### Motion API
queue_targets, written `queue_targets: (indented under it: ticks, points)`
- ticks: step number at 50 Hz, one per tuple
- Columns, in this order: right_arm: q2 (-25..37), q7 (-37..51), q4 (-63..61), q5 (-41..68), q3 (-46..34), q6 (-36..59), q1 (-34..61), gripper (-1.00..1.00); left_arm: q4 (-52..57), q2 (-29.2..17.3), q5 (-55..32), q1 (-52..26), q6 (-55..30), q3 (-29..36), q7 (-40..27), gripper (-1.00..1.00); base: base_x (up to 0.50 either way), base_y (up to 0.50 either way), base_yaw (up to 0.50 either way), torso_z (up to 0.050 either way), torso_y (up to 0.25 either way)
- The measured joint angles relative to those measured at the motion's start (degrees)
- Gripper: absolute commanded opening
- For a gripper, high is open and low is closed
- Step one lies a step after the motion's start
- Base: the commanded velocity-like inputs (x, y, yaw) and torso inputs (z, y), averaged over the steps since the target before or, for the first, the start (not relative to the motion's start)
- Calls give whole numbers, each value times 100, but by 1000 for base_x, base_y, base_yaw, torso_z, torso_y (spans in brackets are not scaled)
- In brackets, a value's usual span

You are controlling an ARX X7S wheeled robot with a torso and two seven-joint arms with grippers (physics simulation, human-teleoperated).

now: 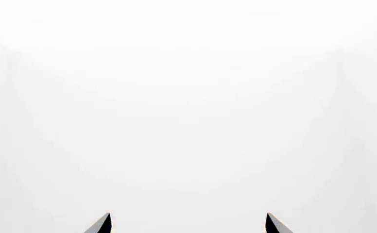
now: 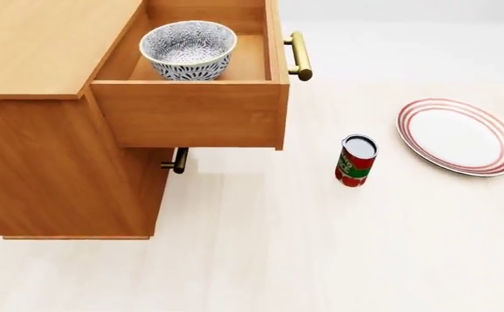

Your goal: Put the bowl in the top drawer of the cabinet.

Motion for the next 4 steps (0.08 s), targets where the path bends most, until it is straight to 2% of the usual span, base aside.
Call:
queue_targets:
  ticks: [4]
  points:
    - [730,482,-735,364,156,-217,-245,100,180,-67,122,439,168,-334,135,100,0,0,0,0,109]
